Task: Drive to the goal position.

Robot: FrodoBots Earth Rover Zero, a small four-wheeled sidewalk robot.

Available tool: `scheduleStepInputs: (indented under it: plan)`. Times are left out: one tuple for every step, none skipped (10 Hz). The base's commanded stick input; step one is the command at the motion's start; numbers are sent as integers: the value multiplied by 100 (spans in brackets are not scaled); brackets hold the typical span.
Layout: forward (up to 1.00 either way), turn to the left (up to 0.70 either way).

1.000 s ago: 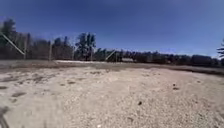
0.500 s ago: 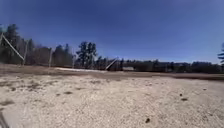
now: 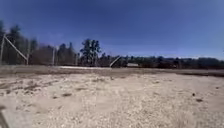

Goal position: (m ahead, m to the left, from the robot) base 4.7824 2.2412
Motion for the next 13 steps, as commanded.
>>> scheduleStepInputs:
  plan:
    - [70,0]
    - [70,0]
    - [70,0]
    - [70,0]
    - [70,0]
    - [70,0]
    - [70,0]
    - [70,0]
    - [70,0]
    - [70,0]
    - [70,0]
    - [70,0]
    - [70,0]
